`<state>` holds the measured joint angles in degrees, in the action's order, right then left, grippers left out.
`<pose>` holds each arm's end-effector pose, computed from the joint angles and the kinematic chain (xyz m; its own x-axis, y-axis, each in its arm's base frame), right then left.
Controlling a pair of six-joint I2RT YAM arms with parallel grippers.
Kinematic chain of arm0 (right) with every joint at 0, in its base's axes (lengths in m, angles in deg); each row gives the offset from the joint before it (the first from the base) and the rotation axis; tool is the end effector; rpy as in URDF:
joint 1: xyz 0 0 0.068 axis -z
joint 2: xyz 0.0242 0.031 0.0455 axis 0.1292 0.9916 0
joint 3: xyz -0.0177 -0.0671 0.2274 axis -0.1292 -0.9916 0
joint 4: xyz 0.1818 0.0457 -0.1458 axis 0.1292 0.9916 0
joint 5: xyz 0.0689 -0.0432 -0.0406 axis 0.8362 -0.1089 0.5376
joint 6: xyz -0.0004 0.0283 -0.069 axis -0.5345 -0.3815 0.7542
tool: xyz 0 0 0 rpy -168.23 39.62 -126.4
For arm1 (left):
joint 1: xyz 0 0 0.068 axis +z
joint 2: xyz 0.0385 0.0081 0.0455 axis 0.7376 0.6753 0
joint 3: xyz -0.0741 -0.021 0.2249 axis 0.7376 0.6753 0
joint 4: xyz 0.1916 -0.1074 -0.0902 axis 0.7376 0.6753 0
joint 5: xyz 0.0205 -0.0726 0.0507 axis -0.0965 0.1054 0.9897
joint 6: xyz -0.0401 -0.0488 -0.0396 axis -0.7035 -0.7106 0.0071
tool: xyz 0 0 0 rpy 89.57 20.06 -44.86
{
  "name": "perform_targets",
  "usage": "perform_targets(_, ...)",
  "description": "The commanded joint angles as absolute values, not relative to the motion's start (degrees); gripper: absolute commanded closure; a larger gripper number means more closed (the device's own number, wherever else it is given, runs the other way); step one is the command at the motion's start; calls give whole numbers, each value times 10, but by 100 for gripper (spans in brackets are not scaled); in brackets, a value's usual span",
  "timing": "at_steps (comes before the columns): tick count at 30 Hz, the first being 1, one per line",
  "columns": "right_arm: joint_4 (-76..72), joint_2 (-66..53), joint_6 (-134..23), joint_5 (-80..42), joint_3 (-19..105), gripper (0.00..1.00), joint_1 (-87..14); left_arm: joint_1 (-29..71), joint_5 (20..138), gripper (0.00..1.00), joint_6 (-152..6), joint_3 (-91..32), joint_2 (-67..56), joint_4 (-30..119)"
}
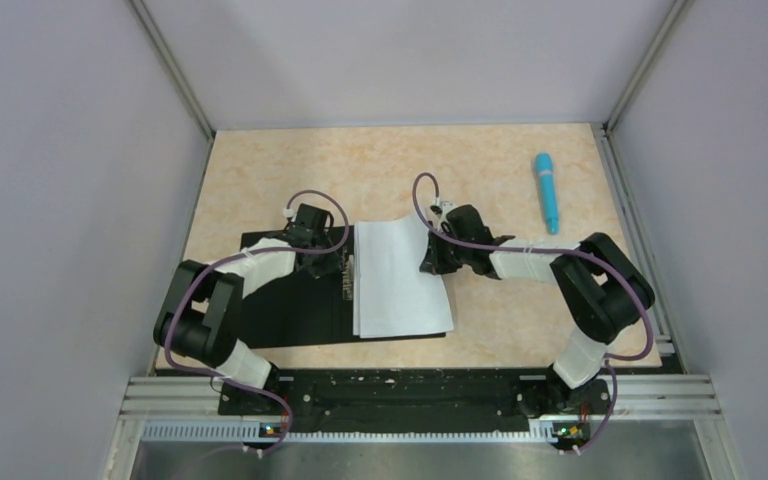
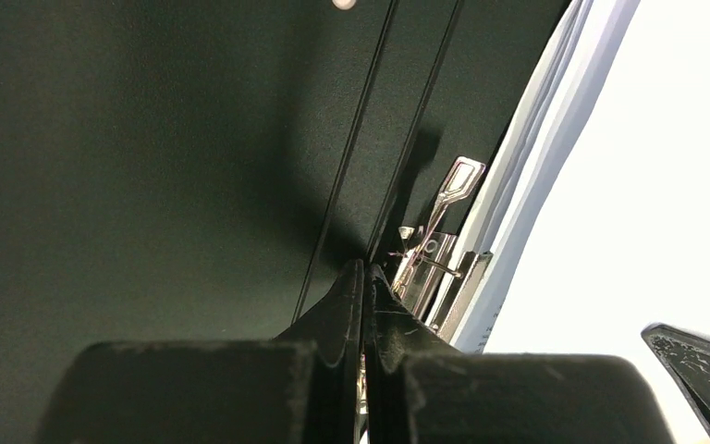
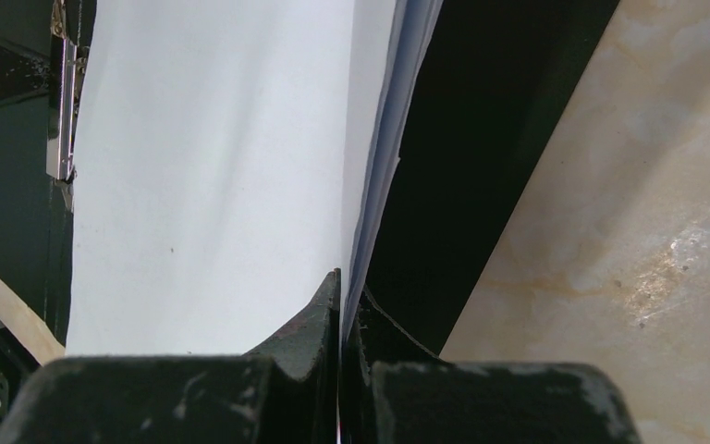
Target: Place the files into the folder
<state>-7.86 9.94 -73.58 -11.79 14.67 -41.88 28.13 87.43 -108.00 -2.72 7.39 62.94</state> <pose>0.2644 0.2007 0.1132 -0.8195 -0.0725 -0.5685 -0.3894 0.7984 0.4594 0.2688 -0.0943 0.1166 -0.7995 -0.4845 -0.3549 -0.3586 0.8591 -0.3651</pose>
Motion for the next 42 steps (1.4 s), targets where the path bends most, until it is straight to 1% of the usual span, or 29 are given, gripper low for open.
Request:
perform_targets(1, -97, 70, -739, -129, 140, 100, -427, 284, 891, 100, -1083, -14, 98, 633)
perform_targets(12, -110, 72, -743, -104, 145, 100, -439, 283, 876, 100, -1086, -11, 103, 624)
perform_targets(18, -110, 80, -750, -115, 152, 100, -448, 281, 854, 100, -1094, -3, 108, 612)
perform_targets(30, -96, 73, -747, -143, 152, 100, -447, 277, 847, 100, -1107, 3, 106, 604)
perform_targets(32, -98, 70, -747, -147, 144, 97, -446, 277, 847, 100, -1107, 4, 107, 604)
perform_targets(37, -98, 63, -743, -149, 135, 96, -444, 277, 847, 100, -1109, 4, 106, 606)
perform_targets(42, -101, 54, -743, -150, 133, 84, -444, 277, 849, 100, -1108, 4, 101, 609)
